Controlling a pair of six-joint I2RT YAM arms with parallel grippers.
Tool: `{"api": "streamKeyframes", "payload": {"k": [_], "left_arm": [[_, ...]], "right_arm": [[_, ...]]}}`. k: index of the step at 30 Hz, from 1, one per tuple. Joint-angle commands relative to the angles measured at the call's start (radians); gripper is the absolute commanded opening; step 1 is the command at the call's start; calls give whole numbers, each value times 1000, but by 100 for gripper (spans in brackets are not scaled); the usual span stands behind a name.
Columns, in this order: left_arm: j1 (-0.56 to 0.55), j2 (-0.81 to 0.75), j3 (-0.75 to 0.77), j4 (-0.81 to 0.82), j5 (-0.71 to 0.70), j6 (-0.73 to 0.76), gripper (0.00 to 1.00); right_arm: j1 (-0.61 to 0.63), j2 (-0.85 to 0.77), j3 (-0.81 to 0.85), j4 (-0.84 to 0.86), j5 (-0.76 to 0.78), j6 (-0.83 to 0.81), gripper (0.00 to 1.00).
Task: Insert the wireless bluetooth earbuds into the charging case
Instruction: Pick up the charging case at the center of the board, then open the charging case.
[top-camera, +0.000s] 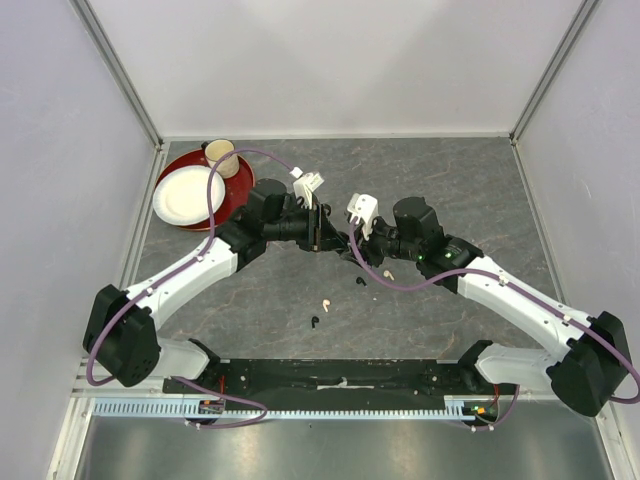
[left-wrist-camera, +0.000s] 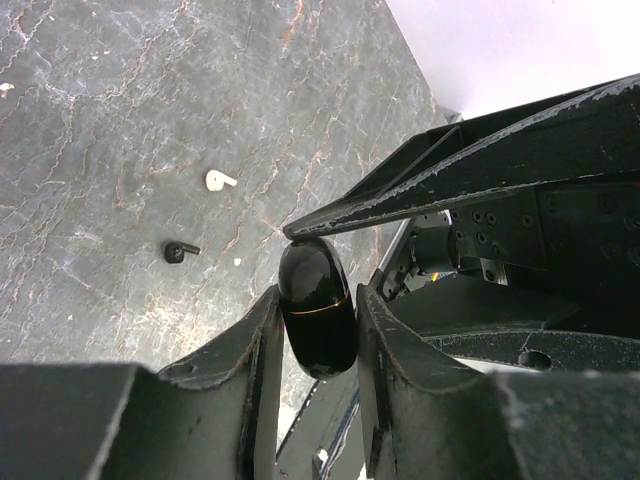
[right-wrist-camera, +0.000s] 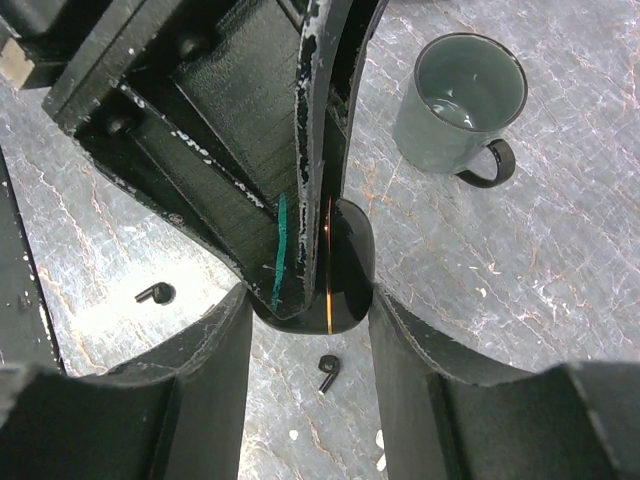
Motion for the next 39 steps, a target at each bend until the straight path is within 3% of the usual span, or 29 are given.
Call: {"api": "streamKeyframes", "payload": {"k": [1, 4, 8, 12, 16, 19, 22, 27, 32, 39], "left_arm": [[-10, -6, 21, 14, 22, 76, 2], [-10, -54, -23, 52, -71, 94, 2], [-8, -163, -119, 132, -259, 130, 2], [-10, -301, -252, 302, -358, 159, 2], [-10, -413, -437, 558, -339, 194, 2], [-10, -470, -568, 813, -307, 228, 2], [-11, -497, -652, 992, -276, 278, 2], [-13, -489, -749, 1254, -254, 337, 2], [-16, -467, -781, 1361, -271, 363, 2], [-19, -431, -760, 1375, -251, 363, 2]], "right_arm": [[7, -31, 6, 83, 0, 28, 58], [5, -71, -8, 127, 61, 90, 73], [2, -140, -37, 175, 193, 232, 82], [1, -170, -32, 204, 267, 502, 98], [-19, -118, -9, 196, 276, 729, 98], [-55, -91, 8, 193, 180, 867, 98], [-110, -93, -32, 274, 74, 1060, 98], [-153, -58, -130, 560, -151, 1366, 98], [-153, 8, -210, 768, -248, 1631, 97], [-136, 22, -206, 811, -271, 1690, 98]]}}
